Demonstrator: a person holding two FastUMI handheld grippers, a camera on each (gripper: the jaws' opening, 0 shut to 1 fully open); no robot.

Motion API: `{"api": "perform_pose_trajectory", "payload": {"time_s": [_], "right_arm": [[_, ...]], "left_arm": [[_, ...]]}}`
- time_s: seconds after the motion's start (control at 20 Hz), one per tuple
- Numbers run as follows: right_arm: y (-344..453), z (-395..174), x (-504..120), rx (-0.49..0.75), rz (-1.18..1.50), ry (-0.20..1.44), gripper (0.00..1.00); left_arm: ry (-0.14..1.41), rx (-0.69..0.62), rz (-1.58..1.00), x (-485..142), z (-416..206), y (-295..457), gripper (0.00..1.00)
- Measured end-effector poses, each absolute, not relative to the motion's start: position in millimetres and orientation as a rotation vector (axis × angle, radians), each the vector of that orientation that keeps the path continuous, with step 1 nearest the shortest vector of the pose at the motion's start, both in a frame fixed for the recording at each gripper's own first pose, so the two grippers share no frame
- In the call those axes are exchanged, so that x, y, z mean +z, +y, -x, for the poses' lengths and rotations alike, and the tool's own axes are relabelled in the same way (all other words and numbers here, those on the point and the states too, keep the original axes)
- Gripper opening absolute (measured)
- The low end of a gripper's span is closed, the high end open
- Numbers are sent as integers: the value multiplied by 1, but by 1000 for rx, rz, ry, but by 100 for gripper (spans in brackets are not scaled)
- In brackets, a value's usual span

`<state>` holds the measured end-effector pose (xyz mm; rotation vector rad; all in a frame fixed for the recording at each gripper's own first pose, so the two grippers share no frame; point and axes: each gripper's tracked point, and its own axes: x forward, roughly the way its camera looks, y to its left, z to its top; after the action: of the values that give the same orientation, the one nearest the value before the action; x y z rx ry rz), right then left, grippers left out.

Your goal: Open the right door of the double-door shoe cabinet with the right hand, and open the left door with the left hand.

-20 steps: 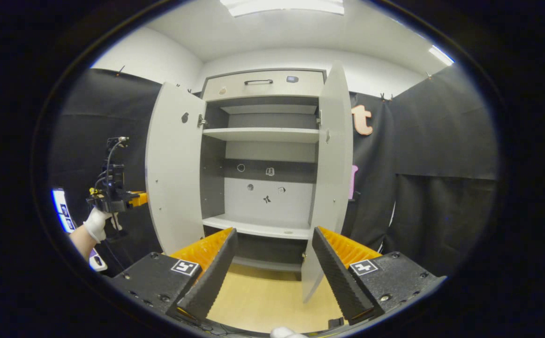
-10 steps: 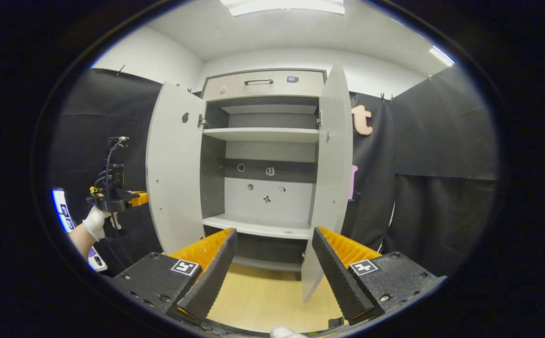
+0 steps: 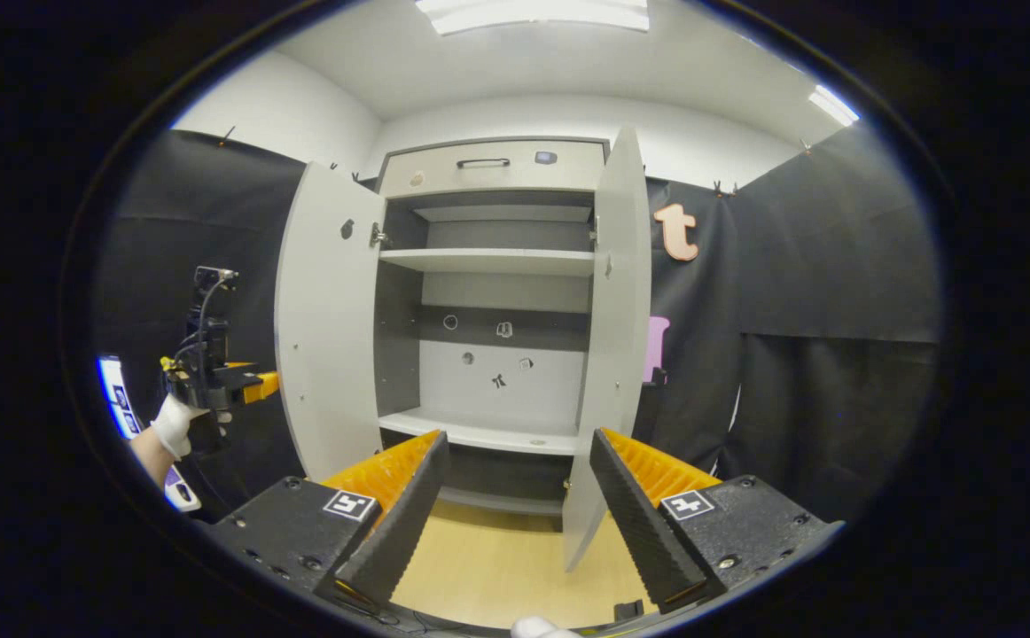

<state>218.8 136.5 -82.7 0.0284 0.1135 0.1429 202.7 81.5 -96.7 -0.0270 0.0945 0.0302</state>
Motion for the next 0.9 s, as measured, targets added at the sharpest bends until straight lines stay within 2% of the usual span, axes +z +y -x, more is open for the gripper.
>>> {"api": "perform_pose_trajectory", "payload": {"time_s": [0.05,0.15,0.2,0.3,0.9], "right_arm": [[136,-218,-83,140,-29,116,100],[137,-218,-83,144,-38,120,100],[138,-217,-82,148,-40,117,100],[137,-219,-79,147,-33,105,100],[130,-218,-75,118,-52,95,100]], "left_arm": [[108,25,47,-101,-199,83,78],[121,37,51,-106,-186,87,98],[119,36,55,-105,-179,86,100],[121,33,40,-100,-166,84,97],[36,2,24,-26,-73,21,96]]}}
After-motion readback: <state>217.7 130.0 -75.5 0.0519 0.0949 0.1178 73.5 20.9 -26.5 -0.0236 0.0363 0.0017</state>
